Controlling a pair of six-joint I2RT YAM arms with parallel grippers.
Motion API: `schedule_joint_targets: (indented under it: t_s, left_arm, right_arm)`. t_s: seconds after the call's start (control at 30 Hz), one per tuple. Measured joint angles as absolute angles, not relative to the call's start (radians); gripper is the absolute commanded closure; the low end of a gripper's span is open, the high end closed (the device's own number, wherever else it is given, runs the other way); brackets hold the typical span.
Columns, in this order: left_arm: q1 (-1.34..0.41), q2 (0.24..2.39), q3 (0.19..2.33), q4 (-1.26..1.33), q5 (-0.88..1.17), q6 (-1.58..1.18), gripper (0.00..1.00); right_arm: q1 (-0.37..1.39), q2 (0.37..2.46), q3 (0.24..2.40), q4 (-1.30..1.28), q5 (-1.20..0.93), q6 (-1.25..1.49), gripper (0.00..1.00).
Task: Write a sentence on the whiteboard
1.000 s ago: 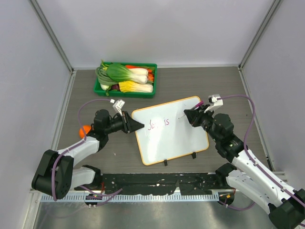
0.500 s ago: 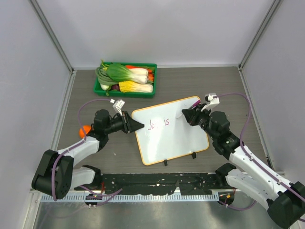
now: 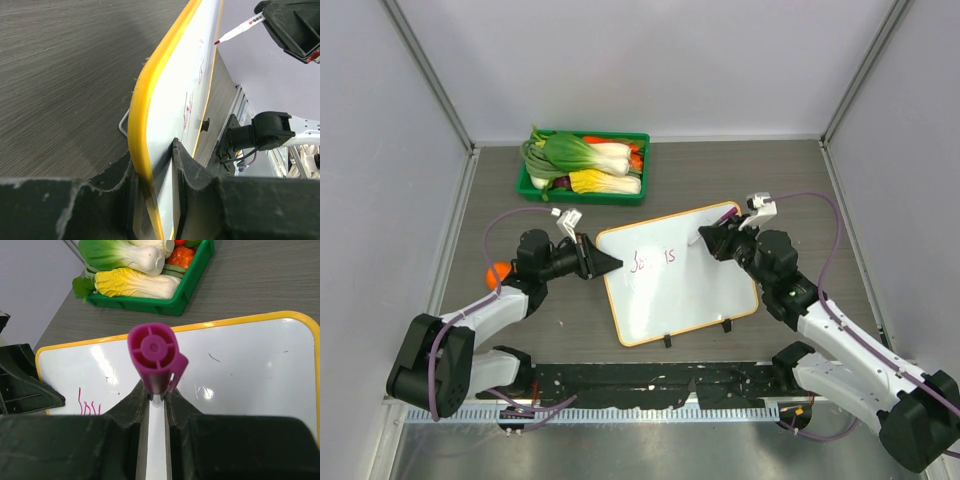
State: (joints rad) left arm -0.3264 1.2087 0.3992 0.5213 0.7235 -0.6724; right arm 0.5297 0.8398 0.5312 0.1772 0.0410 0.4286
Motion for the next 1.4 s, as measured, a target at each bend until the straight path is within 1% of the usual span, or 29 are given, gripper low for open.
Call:
schedule_joint_targets:
  t_s: [0.4,0.77,1.17,1.4]
  left_arm:
    - [-0.326,1.209,0.399,0.519,0.723,-0.672,1.0]
    - [-0.326,1.209,0.399,0.52,0.723,-0.672,1.0]
    - [-0.326,1.209,0.399,0.52,0.723,-0.672,1.0]
    - [-0.326,1.209,0.399,0.52,0.723,-0.672,1.0]
  right_arm:
    - [0.53,0.881,0.531,0.186,0.06,0.43,0.99]
    - [0.53,0.893,0.531,0.2,0.031,0.442,0.99]
    - [0.53,0.892,0.531,0.16,-0.023,0.443,0.99]
    - [0.53,0.881,0.531,0.141,-0.013,0.443,0.99]
